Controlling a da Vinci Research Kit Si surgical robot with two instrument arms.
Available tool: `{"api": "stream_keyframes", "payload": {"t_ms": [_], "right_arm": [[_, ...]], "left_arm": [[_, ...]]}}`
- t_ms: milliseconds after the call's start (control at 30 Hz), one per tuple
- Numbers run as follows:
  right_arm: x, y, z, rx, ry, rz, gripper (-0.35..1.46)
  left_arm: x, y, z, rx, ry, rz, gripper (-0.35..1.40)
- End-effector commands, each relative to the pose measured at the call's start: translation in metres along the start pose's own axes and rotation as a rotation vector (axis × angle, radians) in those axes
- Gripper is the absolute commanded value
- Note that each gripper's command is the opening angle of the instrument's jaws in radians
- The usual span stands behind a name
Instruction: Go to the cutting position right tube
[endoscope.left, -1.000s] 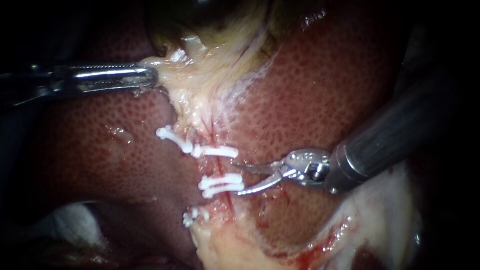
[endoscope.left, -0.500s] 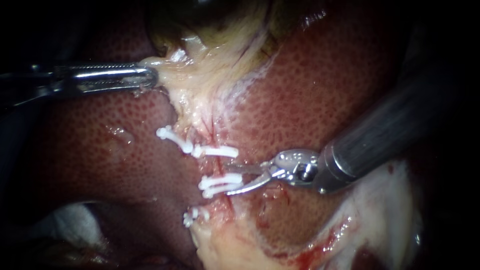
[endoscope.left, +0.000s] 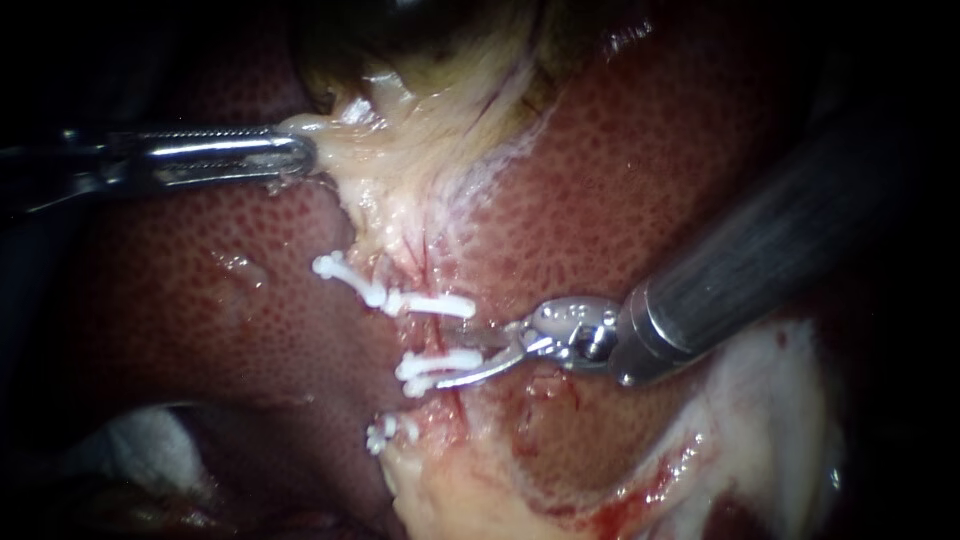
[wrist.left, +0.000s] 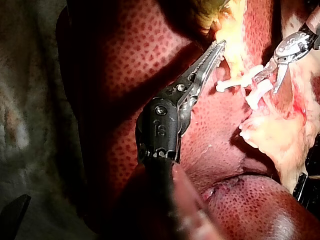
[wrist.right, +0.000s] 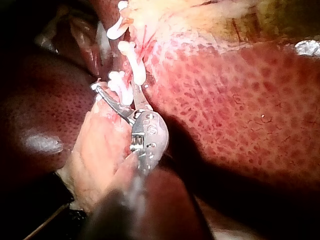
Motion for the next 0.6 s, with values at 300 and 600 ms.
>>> {"api": "stream_keyframes", "payload": {"t_ms": [300,600], "right_arm": [[0.001,-0.0011,0.0016,0.033,0.006,-0.002,1.3],[0.0017,-0.0001,0.0031,0.042,0.044,-0.003,1.3]], "left_arm": [[0.0,0.0,0.0001,0.001,0.0,0.0,-0.35],[0.0,0.0002,0.0002,0.003,0.0,-0.001,-0.35]]}}
